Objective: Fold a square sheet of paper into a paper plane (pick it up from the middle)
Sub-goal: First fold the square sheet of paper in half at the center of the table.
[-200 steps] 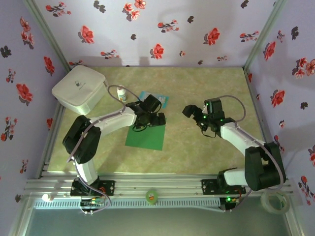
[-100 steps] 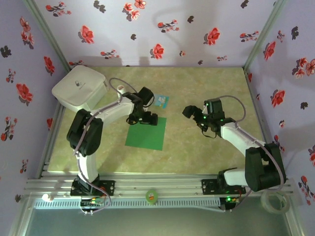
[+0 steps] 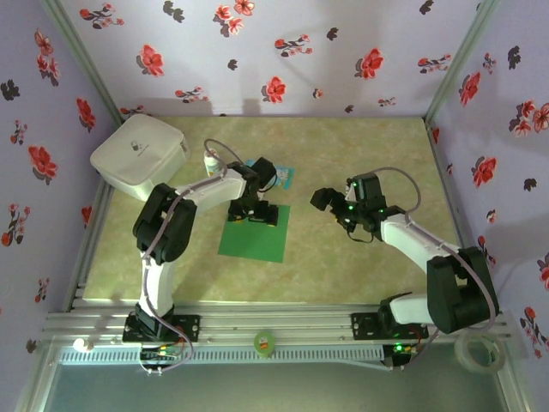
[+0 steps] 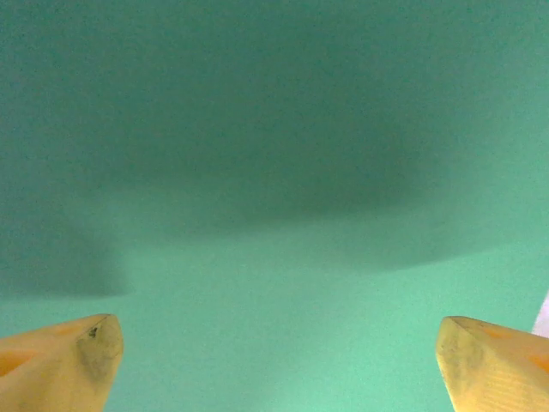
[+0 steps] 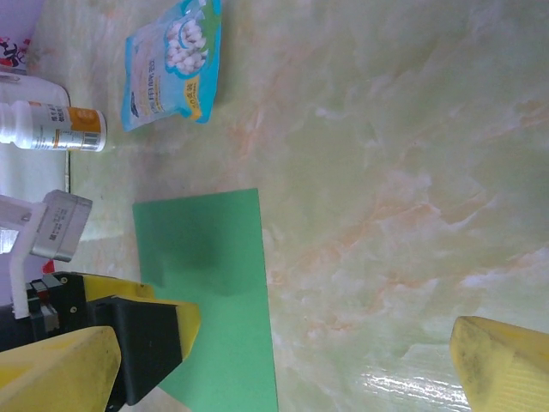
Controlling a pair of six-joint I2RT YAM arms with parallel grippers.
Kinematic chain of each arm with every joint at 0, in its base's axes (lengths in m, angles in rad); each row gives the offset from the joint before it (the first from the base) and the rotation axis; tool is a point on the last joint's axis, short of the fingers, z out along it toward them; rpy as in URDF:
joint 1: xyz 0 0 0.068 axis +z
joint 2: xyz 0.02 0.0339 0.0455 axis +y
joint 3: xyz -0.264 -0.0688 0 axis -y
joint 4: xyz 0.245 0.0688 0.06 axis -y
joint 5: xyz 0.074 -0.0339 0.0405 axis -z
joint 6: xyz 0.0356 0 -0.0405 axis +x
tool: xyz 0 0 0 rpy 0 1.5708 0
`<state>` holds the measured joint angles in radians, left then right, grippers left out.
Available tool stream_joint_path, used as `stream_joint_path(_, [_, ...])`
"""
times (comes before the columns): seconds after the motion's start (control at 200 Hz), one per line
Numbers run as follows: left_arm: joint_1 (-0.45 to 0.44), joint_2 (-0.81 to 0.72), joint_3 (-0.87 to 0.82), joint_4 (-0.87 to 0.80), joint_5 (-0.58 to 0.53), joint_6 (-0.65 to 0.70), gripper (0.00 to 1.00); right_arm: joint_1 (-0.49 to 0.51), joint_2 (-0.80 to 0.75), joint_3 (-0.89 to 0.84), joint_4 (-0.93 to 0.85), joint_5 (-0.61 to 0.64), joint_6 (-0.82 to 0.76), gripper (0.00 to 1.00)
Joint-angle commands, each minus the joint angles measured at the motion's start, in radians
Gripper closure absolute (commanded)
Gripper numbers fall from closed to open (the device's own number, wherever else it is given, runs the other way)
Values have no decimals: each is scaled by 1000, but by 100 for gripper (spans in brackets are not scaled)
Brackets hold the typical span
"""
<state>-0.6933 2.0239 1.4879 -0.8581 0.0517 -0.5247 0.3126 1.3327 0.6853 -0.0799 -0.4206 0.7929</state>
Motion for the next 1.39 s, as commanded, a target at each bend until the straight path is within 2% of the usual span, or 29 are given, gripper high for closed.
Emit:
stream_joint_path(0.0, [-9, 23, 29, -44, -23, -19, 5, 9, 11, 1, 1, -6, -8, 1])
stream_joint_path(0.82, [-36, 117, -18, -12, -53, -60, 5, 10, 24, -1, -14, 16, -5, 1])
stream_joint_path(1.39, [-64, 133, -2, -19, -90, -79, 10, 11, 17, 5, -21, 33, -3, 1])
